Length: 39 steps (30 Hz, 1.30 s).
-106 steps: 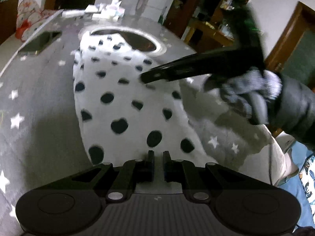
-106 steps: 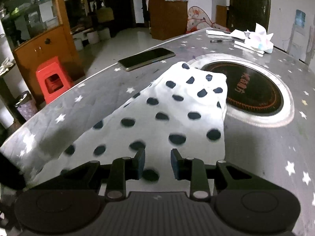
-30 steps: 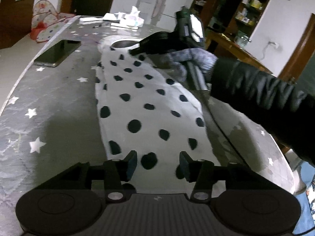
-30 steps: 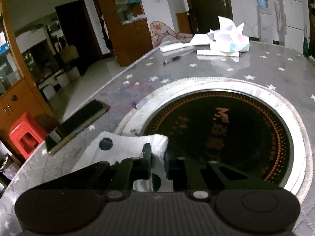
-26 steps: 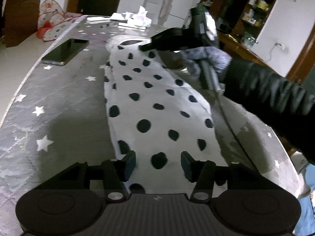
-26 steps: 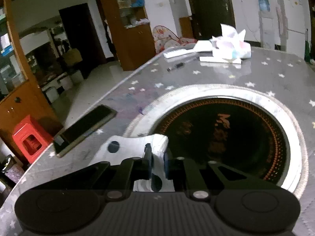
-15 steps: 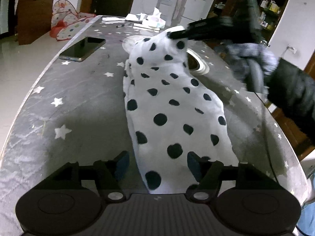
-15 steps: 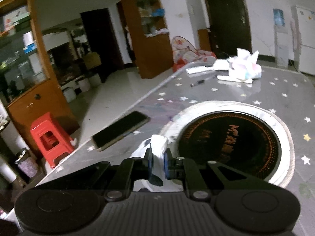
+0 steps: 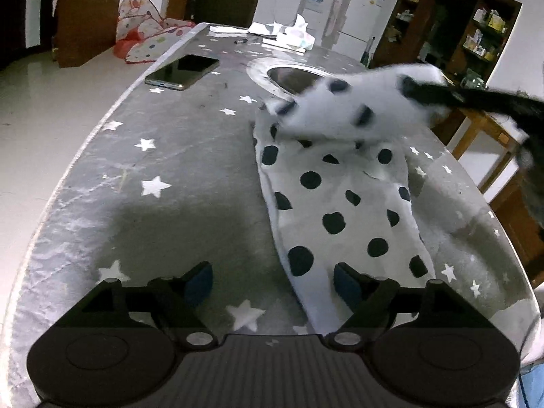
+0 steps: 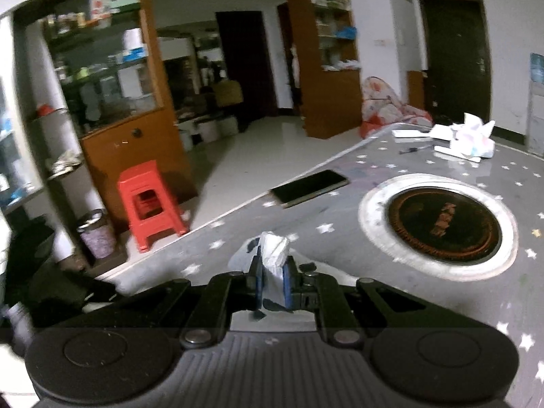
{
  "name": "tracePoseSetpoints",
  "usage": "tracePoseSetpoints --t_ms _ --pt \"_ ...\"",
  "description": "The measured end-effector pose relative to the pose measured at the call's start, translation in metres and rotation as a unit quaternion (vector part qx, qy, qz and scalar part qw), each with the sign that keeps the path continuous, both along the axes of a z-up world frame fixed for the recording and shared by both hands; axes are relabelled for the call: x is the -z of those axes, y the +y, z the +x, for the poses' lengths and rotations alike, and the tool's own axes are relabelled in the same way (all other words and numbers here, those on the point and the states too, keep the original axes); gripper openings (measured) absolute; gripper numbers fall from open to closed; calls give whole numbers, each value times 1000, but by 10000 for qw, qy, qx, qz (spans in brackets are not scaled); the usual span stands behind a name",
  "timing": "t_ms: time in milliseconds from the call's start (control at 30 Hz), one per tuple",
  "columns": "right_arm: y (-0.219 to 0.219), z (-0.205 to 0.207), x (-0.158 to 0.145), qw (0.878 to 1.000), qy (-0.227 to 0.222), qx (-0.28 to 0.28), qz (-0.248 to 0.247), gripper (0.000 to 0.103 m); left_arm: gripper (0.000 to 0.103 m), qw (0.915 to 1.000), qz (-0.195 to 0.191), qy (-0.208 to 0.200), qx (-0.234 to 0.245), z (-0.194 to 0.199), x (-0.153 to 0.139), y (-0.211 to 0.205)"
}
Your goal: Fold clothes
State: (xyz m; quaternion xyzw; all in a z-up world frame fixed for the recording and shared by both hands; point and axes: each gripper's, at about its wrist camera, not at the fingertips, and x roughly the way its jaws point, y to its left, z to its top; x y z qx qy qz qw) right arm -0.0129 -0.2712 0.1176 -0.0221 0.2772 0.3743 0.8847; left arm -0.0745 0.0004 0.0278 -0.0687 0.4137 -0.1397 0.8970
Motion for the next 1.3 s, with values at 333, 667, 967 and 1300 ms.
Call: tracePoseSetpoints --t_ms 333,667,967,1300 --pt "0 -111 18 9915 -552 -1110 -390 14 82 9986 150 -391 -315 -7 -20 15" --pt "-3 -162 31 9826 -277 -1604 -891 34 85 9971 117 -660 -348 -7 -38 19" --pt "-3 -109 39 9955 346 -811 -342 47 85 9967 102 -789 -187 -4 -47 9" --pt "38 -132 59 9841 311 -1514 -877 47 88 9967 76 -805 -99 -5 -49 2"
